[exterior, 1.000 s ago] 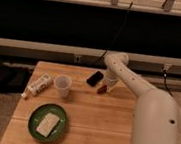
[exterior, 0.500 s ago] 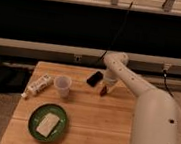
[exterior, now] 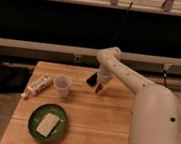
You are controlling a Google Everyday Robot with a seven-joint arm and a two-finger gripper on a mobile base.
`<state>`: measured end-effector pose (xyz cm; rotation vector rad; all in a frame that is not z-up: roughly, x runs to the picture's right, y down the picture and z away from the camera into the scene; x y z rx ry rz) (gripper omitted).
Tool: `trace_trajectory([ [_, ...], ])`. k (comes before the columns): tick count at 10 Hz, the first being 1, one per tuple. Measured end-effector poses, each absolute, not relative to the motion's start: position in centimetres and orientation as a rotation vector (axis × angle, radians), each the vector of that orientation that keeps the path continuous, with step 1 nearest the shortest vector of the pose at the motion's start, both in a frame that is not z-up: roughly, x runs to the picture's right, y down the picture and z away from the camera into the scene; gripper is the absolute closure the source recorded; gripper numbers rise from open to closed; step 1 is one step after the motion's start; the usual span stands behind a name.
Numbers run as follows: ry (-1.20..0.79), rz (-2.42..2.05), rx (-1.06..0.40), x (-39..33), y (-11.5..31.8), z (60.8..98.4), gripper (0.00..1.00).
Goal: Place the pepper in the ceramic cup
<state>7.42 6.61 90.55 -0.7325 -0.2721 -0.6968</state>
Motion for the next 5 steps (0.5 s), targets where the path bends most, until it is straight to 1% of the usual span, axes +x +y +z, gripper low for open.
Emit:
trace_trajectory([
  [5, -0.311, -0.855, -0.704, -2.7, 3.0, 84.0, 1.00],
])
